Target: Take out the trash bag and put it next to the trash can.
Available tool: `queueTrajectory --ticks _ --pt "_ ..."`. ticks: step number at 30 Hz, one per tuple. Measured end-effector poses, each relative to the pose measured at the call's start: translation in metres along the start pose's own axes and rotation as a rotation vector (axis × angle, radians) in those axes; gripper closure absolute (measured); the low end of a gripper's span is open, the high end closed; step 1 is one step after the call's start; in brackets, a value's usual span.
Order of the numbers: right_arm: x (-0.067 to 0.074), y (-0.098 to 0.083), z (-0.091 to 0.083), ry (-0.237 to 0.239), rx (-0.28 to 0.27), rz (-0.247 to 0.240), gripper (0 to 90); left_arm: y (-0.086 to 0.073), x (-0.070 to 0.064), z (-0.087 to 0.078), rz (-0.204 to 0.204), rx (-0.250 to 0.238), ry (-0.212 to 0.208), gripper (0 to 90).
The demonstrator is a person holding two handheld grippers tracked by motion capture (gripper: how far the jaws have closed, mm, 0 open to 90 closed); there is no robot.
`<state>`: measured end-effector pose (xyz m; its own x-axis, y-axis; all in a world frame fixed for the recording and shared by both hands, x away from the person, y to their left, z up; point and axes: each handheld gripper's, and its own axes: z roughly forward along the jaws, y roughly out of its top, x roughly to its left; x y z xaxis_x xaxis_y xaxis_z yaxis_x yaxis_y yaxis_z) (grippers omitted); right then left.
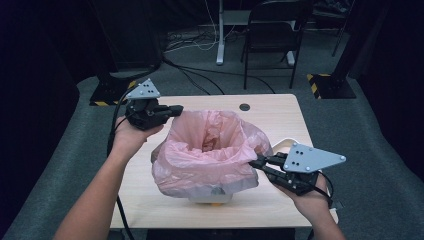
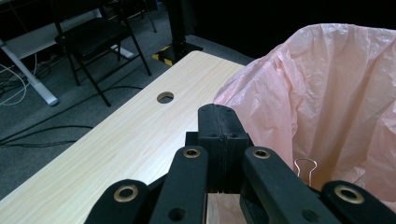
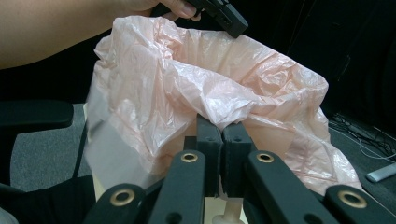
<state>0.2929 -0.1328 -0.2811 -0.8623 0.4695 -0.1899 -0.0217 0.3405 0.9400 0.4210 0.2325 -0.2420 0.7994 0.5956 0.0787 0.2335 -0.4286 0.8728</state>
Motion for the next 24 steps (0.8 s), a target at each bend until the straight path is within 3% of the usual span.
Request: queueTrajectory --ticks 24 --pt "-0.005 0.016 0.004 0.000 -0.023 -0.016 87.9 0.015 -0.013 -0.025 0.021 -0.075 -0.086 90.0"
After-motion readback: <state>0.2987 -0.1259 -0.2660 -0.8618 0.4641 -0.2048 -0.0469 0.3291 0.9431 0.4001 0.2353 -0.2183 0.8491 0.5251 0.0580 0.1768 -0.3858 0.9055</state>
